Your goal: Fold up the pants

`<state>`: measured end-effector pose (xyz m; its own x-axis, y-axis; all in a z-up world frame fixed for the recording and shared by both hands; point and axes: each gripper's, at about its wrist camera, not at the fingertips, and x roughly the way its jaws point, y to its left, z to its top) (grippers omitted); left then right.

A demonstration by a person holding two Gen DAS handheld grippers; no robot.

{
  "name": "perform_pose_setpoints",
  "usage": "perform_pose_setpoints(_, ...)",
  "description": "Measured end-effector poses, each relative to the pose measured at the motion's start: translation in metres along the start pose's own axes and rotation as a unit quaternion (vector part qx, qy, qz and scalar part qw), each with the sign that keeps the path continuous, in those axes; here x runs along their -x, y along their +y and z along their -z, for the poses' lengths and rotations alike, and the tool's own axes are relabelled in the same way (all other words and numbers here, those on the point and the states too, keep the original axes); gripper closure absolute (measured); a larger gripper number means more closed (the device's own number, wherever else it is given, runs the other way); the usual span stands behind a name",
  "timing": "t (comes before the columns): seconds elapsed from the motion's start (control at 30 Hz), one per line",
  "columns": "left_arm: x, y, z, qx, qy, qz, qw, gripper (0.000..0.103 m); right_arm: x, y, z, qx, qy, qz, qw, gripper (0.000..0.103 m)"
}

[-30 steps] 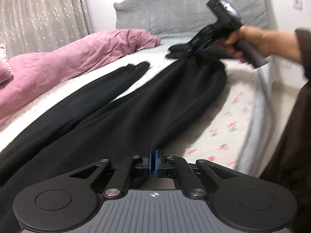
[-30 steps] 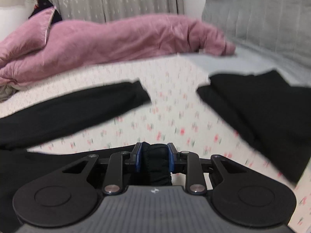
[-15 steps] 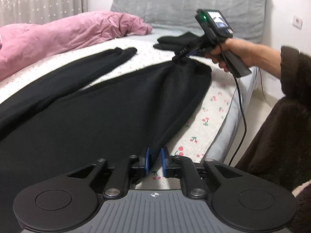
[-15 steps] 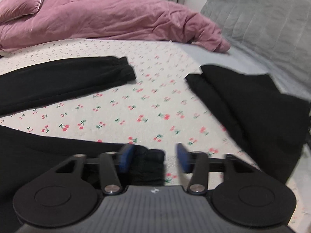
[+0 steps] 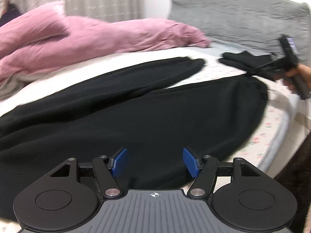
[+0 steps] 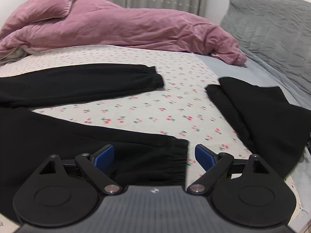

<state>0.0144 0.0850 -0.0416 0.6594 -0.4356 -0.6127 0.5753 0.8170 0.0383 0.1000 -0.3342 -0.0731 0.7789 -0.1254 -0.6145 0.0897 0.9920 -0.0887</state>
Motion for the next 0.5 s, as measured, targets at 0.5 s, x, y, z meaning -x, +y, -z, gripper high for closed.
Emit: perform_pose_setpoints(0.5,0.020,0.080,-0.022,0.053,0.089,0.023,0.9944,0.029,-0.017,0.011,-0.036,0.004,-0.012,-0.007,1.000,0.001)
